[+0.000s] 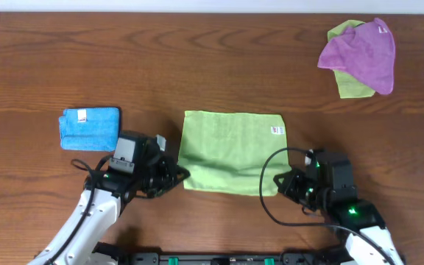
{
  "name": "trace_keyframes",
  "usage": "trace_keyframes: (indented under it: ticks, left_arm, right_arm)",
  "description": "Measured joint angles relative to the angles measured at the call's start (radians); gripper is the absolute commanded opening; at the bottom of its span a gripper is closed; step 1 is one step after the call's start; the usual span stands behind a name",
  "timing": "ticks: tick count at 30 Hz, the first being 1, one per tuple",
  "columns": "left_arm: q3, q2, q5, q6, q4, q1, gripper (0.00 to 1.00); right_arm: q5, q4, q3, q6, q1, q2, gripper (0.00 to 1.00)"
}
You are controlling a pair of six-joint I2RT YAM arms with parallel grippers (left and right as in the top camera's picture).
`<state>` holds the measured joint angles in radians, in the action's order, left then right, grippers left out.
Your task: Fold the cloth
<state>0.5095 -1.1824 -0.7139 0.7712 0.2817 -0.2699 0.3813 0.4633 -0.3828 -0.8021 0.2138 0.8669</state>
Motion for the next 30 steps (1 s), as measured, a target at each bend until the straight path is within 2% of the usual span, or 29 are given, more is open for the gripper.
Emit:
trace_keyframes:
  ticks: [5,12,30]
  left_arm:
    - [0.002,-0.020,0.044,0.031,-0.085,0.000,0.06]
    - [0.013,-0.151,0.076,0.064,-0.241,0.000,0.06]
    - [0.309,-0.454,0.177,0.032,-0.295,0.000,0.06]
  right_arm:
    - [-0.025,-0.123,-0.004,-0.014,0.000,0.063,0.01]
    - [-0.049,-0.295,-0.009,-0.029,0.000,0.199,0.01]
    - [-0.165,-0.468,-0.132,-0.031,-0.008,0.437,0.01]
